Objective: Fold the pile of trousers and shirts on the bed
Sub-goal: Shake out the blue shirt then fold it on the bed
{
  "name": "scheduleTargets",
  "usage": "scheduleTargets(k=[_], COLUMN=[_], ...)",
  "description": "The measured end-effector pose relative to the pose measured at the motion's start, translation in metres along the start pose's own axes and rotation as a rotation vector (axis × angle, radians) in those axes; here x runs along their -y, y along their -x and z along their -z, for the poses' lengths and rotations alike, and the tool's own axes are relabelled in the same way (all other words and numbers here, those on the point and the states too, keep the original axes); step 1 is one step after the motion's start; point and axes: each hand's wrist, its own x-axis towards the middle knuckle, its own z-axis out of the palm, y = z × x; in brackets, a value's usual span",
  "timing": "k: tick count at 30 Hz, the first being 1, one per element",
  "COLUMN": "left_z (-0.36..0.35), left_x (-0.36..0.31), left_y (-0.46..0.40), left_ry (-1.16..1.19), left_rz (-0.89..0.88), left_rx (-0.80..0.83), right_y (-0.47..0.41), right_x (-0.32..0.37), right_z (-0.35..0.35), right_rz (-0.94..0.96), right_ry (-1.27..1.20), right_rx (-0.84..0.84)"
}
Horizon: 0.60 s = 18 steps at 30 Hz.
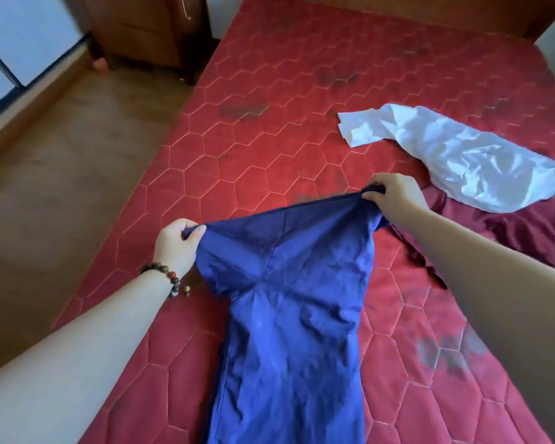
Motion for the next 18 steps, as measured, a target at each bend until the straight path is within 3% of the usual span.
scheduleTargets(k=[4, 7, 11, 14, 18], left_z=[-0.042, -0.069, -0.104, -0.137, -0.173], left_x=[0.021, 0.033, 0.033, 0.026, 0.021], left_y=[-0.037, -0.057, -0.074, -0.082, -0.089], left_ry=[-0.129, -0.428, -0.808, -0.849, -0.879], left_rz=[0.014, 0.049, -0.192, -0.352, -0.387], left_rx=[-0.039, 0.116, 0.201, 0.236, 0.249], right_y=[-0.042, -0.053, -0.059, -0.072, -0.091], right_x=[-0.024, -0.044, -0.071, -0.082, -0.087], right_z=[-0.047, -0.078, -0.109, -0.126, -0.147], right_rz=[-0.026, -0.040, -0.076, -0.179, -0.389], right_ry=[0.086, 0.153, 0.073, -0.007, -0.143], right_rx=[0.031, 0.148, 0.138, 0.093, 0.085])
